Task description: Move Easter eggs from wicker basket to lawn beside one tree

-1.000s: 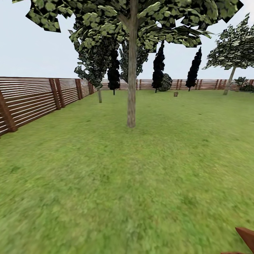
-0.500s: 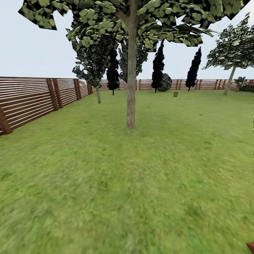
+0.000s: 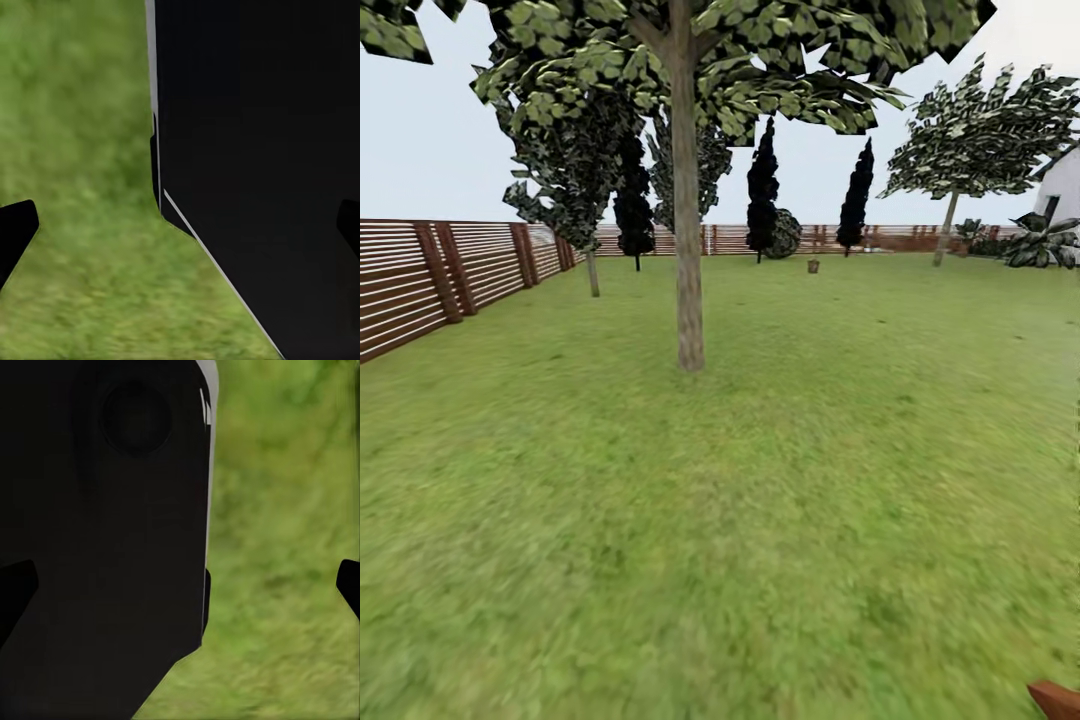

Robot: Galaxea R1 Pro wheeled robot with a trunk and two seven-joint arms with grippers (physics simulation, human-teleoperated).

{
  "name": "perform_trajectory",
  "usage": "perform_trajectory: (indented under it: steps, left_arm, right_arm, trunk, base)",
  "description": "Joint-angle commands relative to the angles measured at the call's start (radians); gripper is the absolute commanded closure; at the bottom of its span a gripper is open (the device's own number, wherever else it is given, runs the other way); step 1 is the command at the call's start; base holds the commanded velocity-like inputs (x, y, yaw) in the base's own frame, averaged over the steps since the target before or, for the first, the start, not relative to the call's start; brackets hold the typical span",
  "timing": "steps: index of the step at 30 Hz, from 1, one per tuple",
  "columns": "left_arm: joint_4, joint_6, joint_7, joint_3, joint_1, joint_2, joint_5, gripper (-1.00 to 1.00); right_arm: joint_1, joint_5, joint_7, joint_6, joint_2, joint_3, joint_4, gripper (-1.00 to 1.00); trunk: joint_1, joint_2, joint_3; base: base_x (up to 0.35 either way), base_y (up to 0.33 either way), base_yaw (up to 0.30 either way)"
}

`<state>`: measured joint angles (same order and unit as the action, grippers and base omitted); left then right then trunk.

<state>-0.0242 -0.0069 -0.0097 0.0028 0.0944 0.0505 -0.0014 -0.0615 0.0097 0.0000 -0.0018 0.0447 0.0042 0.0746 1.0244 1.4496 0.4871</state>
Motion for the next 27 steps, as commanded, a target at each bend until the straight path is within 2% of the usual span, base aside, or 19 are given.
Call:
perform_trajectory:
  steps: [1,27]
  left_arm:
    - [-0.002,-0.001,-0.001,0.000,0.001,0.000,0.000,-1.00]
    - [-0.002,-0.001,-0.001,0.000,0.001,0.000,0.000,-1.00]
  right_arm:
    - [-0.001,0.001,0.000,0.000,0.000,0.000,0.002,-1.00]
    - [-0.001,0.001,0.000,0.000,0.000,0.000,0.002,-1.00]
  trunk:
    - [0.001,0.000,0.001]
    - [0.001,0.000,0.001]
  base:
    - [0.336,0.000,-0.082]
    - [0.336,0.000,-0.004]
